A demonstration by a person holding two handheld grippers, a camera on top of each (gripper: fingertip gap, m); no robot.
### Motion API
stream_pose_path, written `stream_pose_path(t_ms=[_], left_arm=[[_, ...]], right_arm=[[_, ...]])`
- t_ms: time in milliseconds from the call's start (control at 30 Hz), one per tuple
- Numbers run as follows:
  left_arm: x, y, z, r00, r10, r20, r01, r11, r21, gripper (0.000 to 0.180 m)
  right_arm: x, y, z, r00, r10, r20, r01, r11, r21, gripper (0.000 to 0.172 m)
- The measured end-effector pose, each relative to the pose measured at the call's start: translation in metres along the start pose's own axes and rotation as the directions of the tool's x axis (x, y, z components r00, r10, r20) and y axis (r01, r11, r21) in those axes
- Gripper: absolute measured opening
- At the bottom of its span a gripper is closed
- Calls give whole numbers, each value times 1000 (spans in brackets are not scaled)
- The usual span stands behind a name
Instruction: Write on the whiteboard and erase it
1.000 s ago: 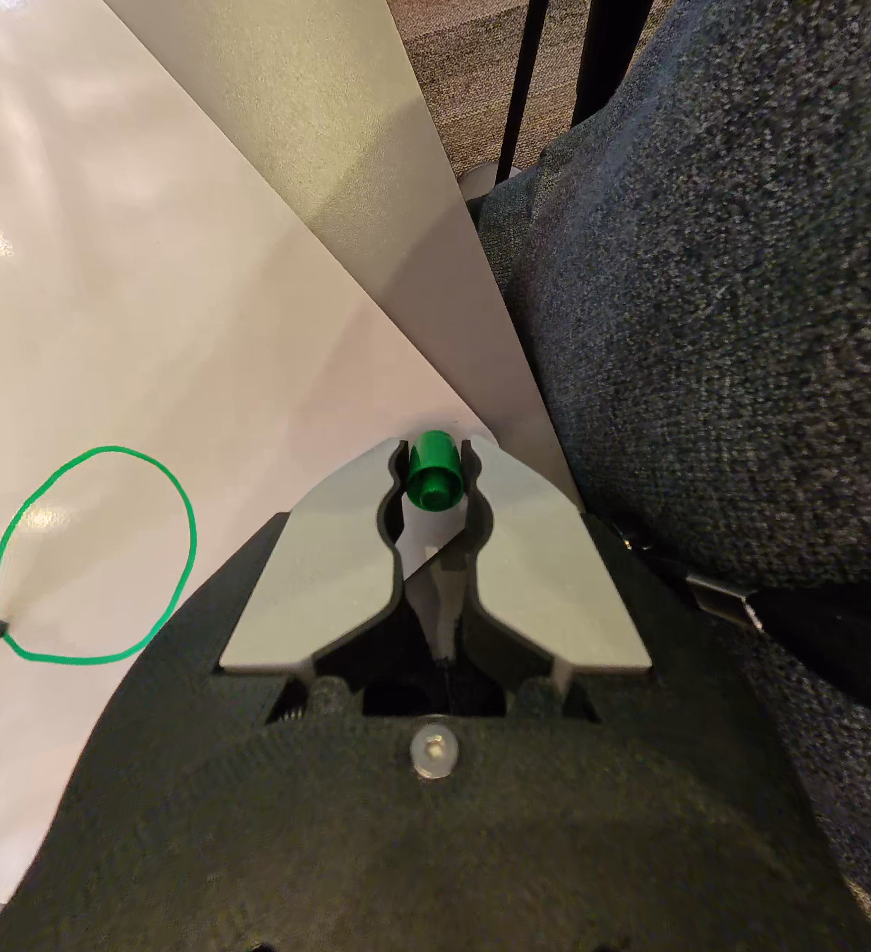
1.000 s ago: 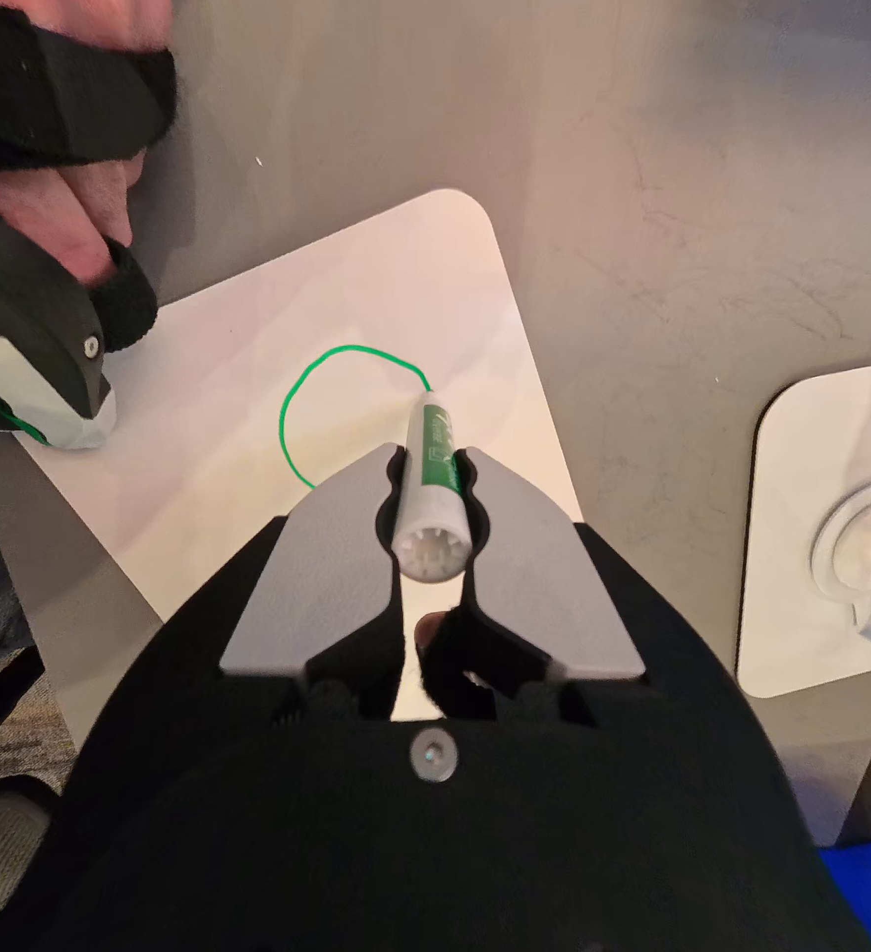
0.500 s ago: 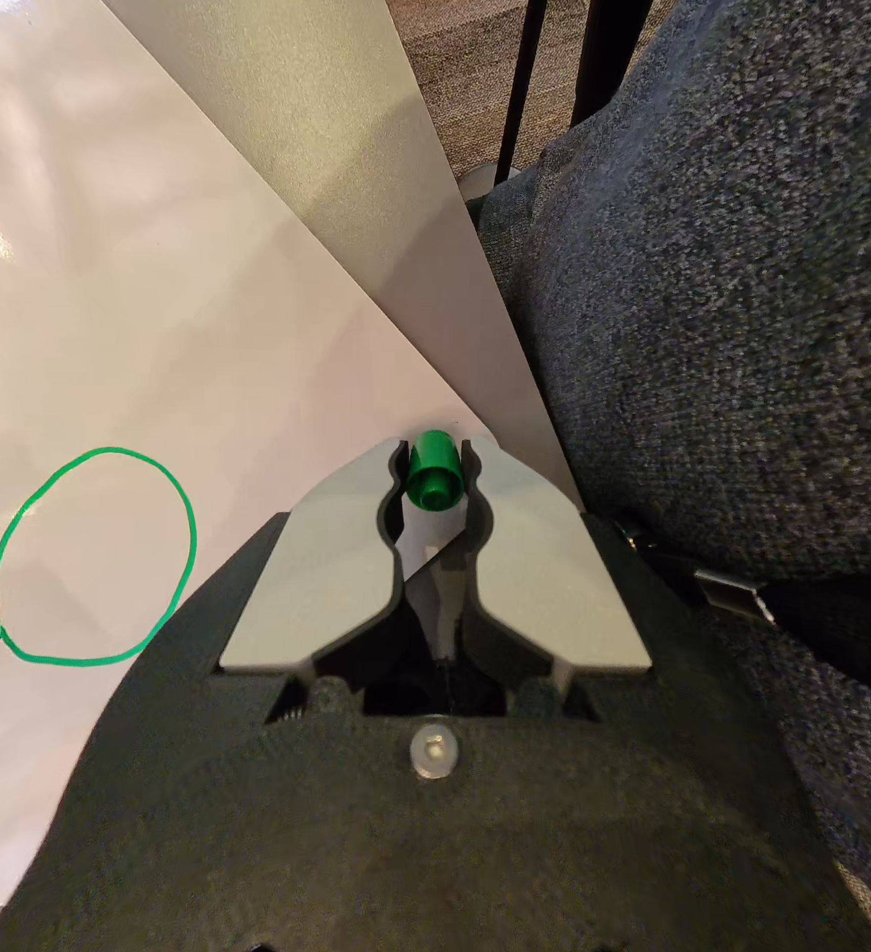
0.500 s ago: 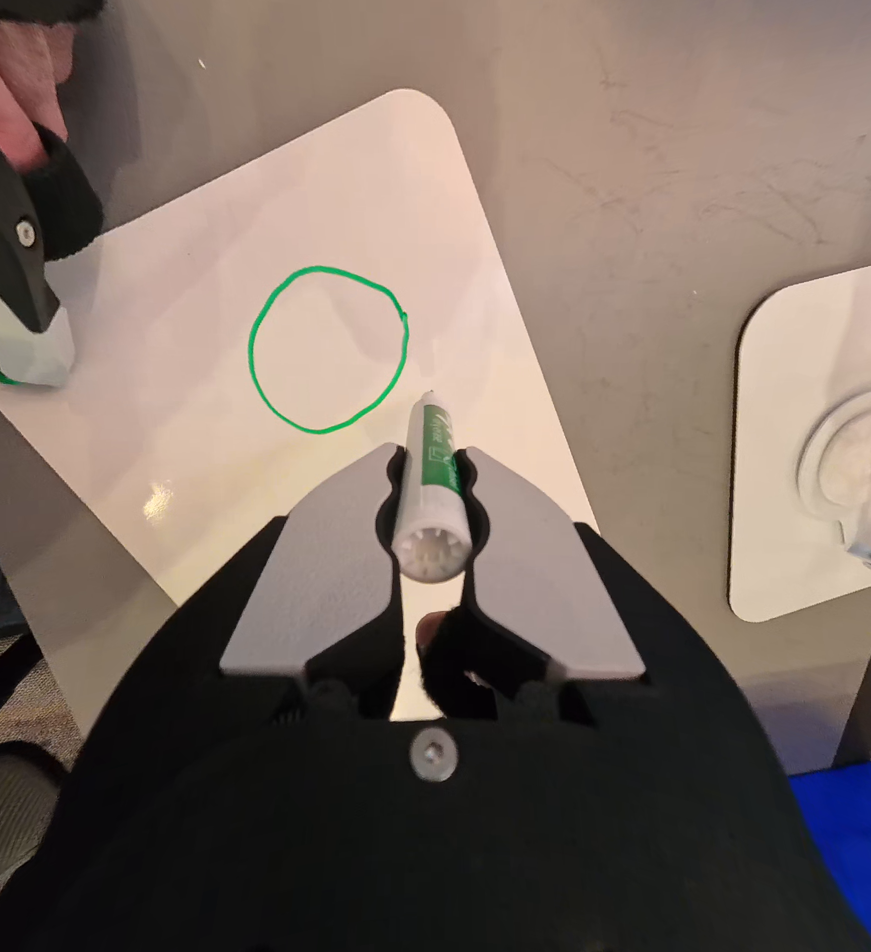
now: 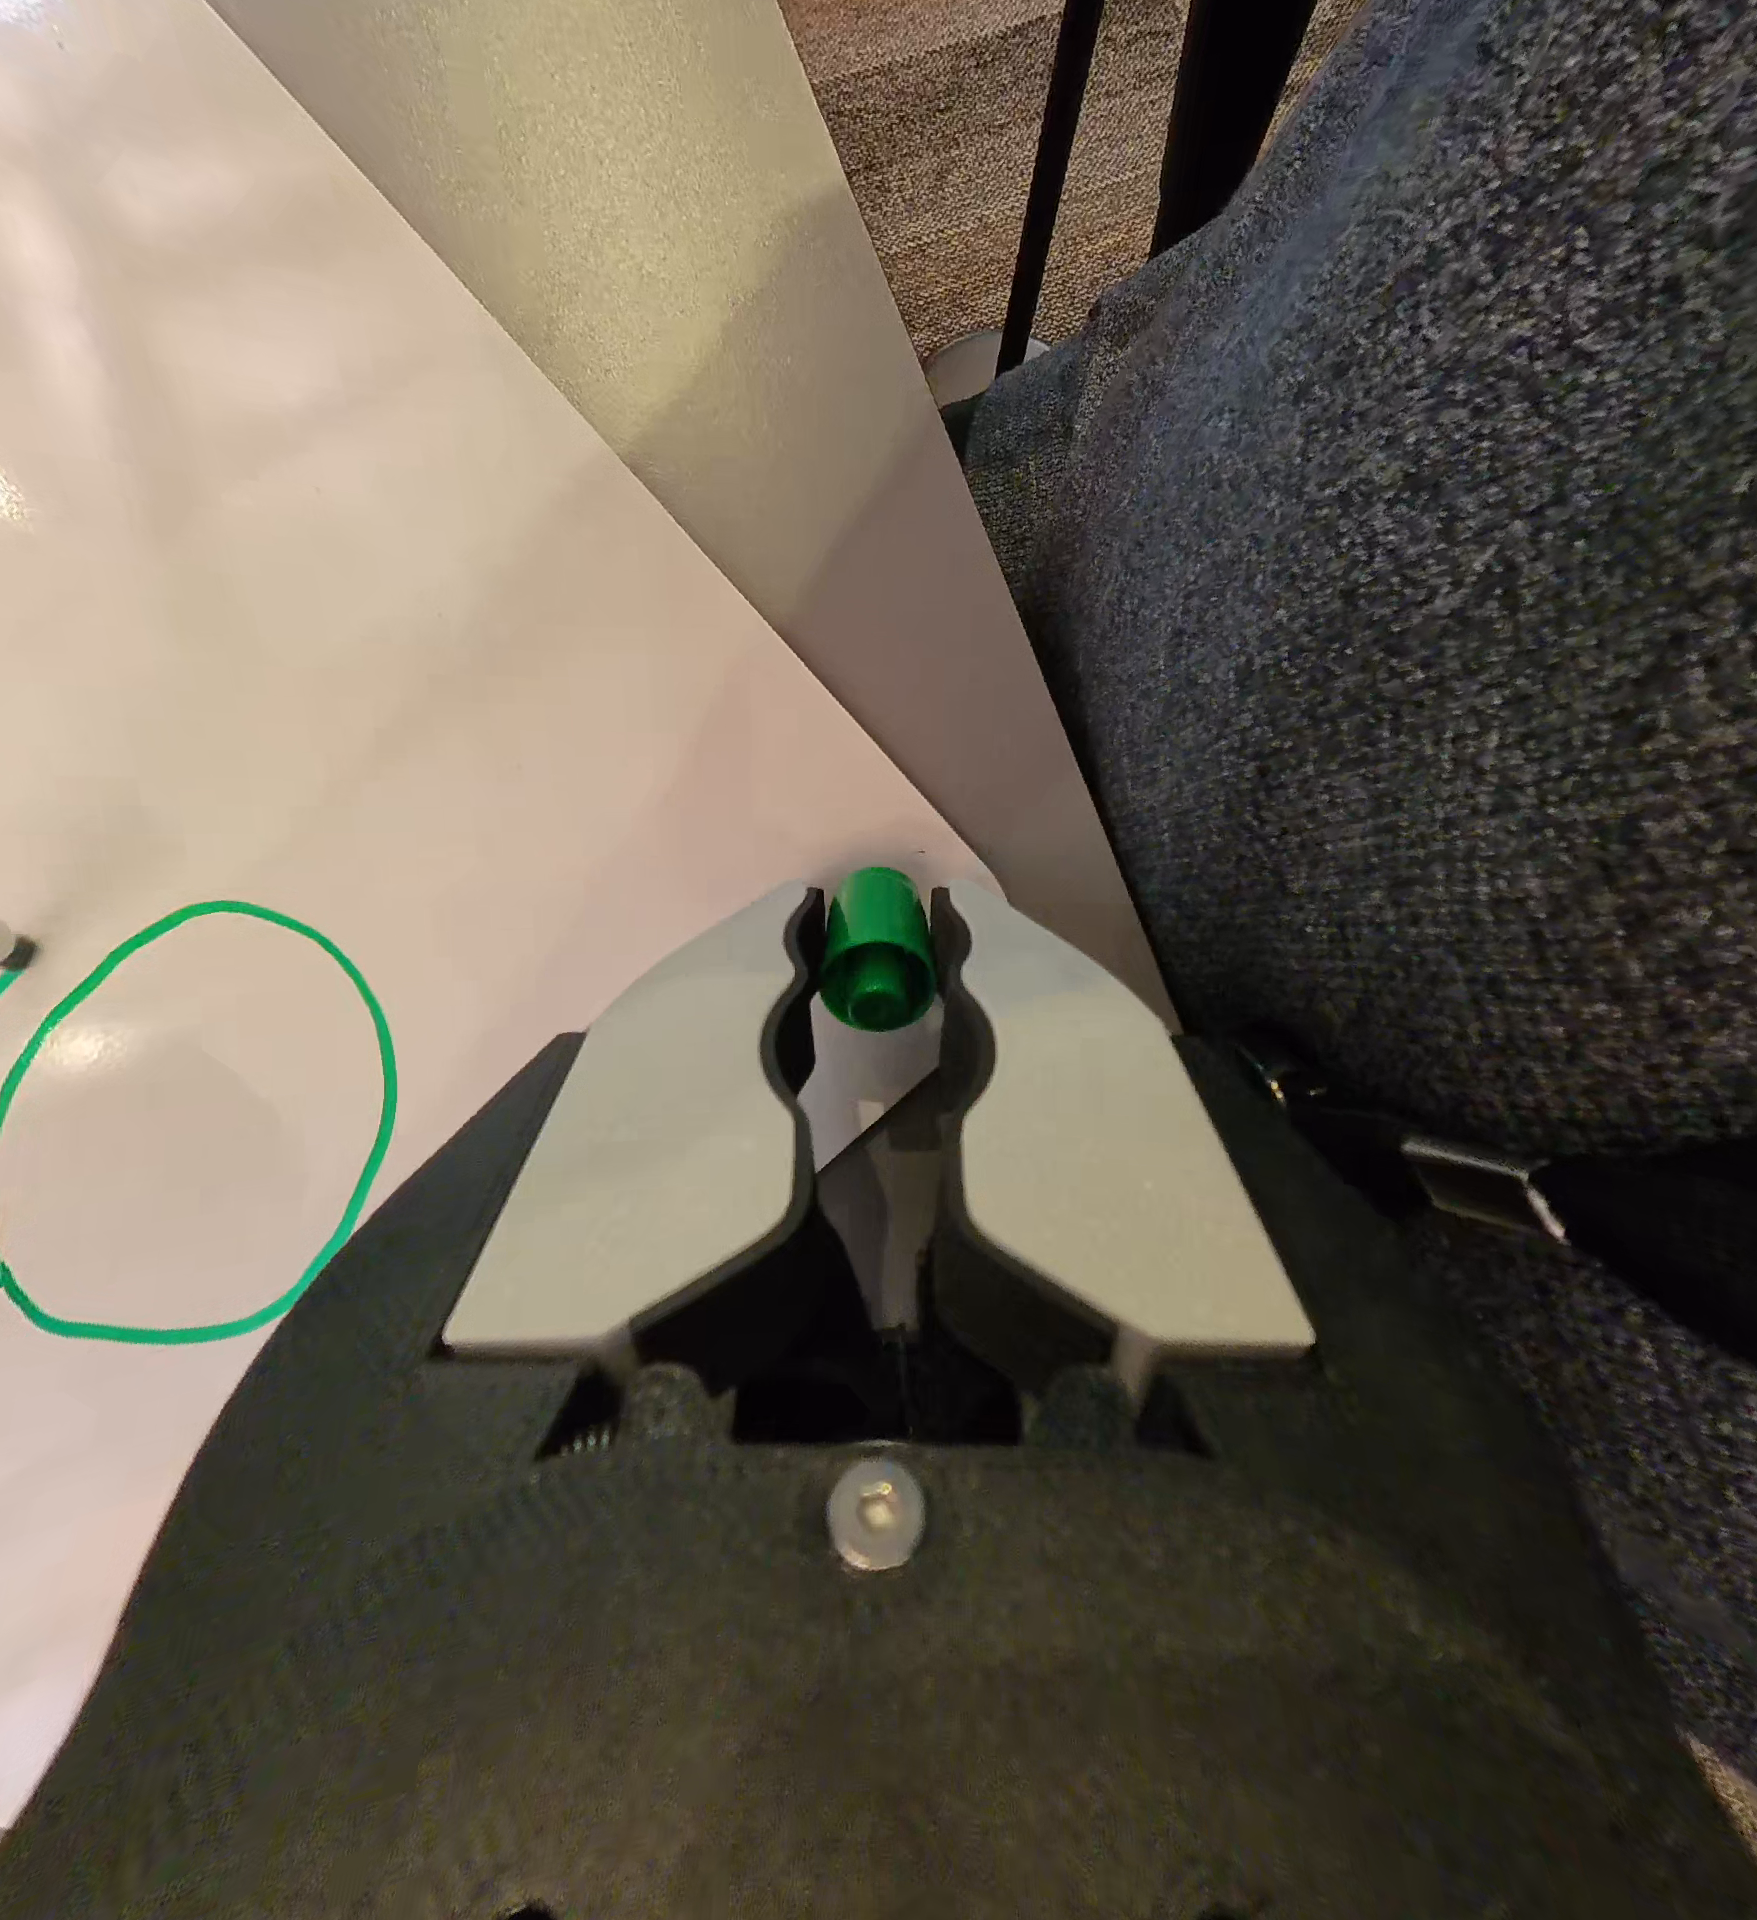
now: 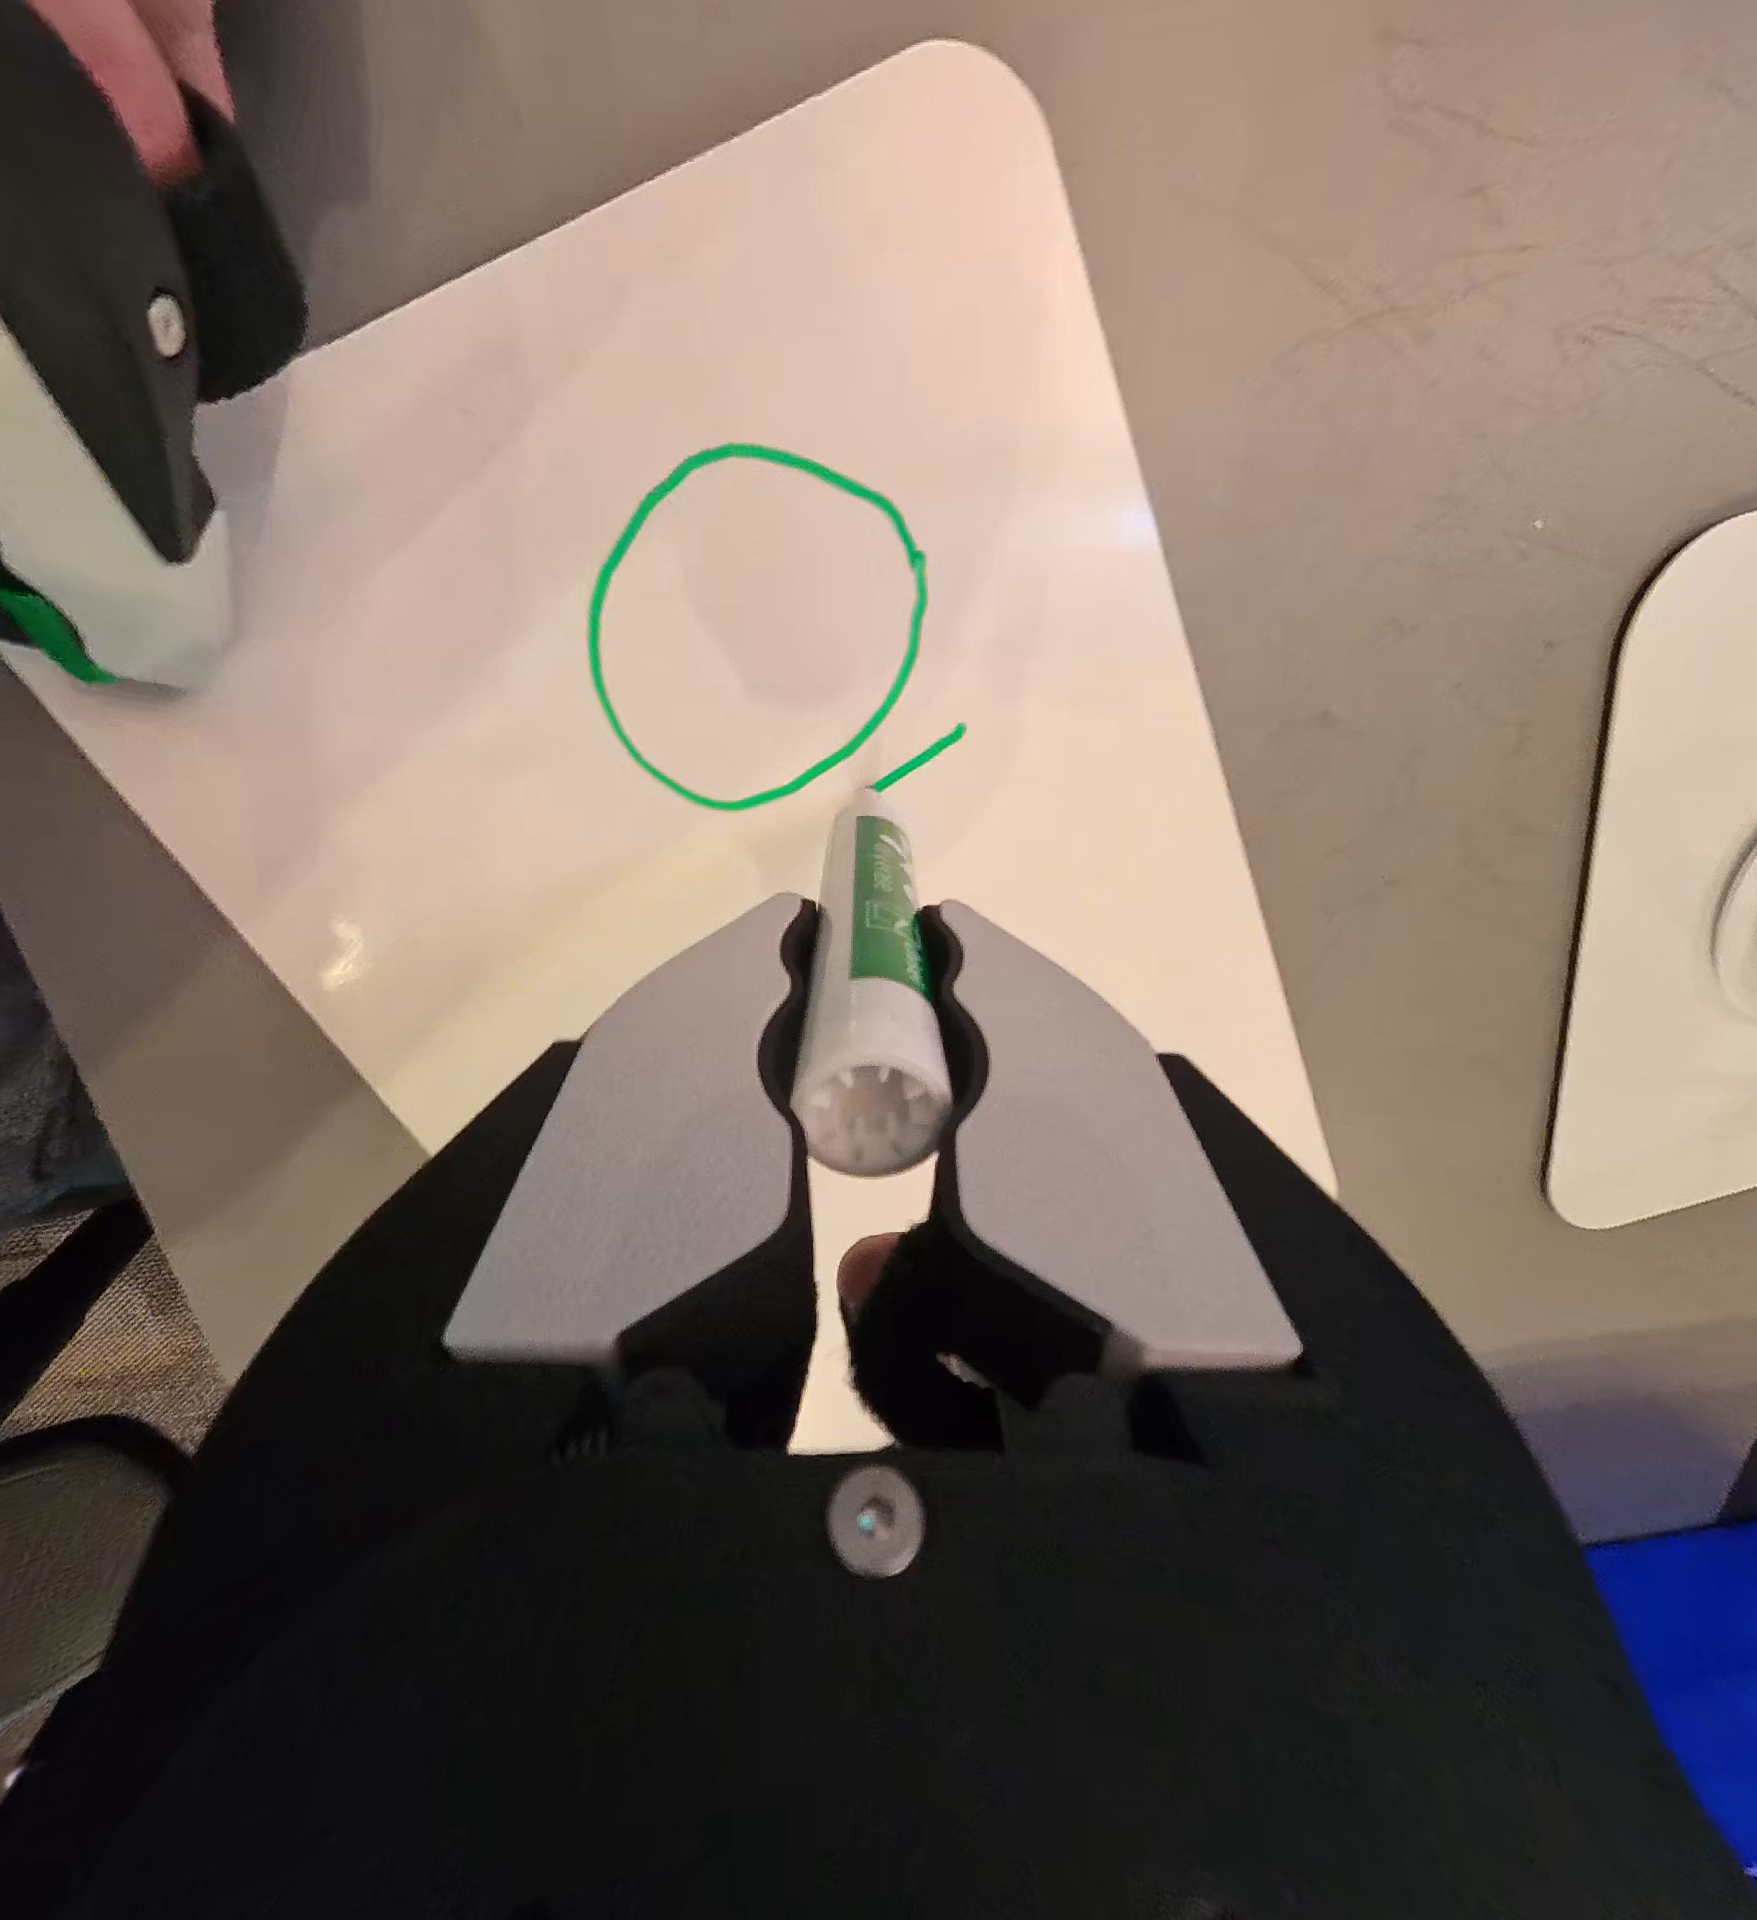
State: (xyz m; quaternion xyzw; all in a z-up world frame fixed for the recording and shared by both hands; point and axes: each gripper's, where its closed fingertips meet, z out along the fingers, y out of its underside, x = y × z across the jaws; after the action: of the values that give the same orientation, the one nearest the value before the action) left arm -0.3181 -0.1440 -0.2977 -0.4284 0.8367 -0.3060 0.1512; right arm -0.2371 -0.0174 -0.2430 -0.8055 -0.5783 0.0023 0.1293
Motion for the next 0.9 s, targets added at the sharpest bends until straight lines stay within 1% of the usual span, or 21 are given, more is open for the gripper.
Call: stream_pose_path(t_ms=[267, 367, 567, 900], left_arm=[[0, 0, -1, 1000, 2, 2, -2, 1000, -1, 20], [0, 1, -1, 1000, 3, 2, -3, 1000, -1, 20], [-1, 1, -1, 1000, 2, 1, -2, 1000, -1, 20], [-1, 2, -2, 1000, 0, -3, 0, 1000, 0, 20]], right_arm=[[-34, 20, -10, 999, 32, 19, -32, 999, -13, 20], [-40, 23, -11, 999, 47, 12, -46, 999, -6, 20], [-38, 30, -13, 998, 65, 6, -65, 998, -10, 20], [-26, 65, -19, 991, 132, -26, -133, 990, -43, 20]])
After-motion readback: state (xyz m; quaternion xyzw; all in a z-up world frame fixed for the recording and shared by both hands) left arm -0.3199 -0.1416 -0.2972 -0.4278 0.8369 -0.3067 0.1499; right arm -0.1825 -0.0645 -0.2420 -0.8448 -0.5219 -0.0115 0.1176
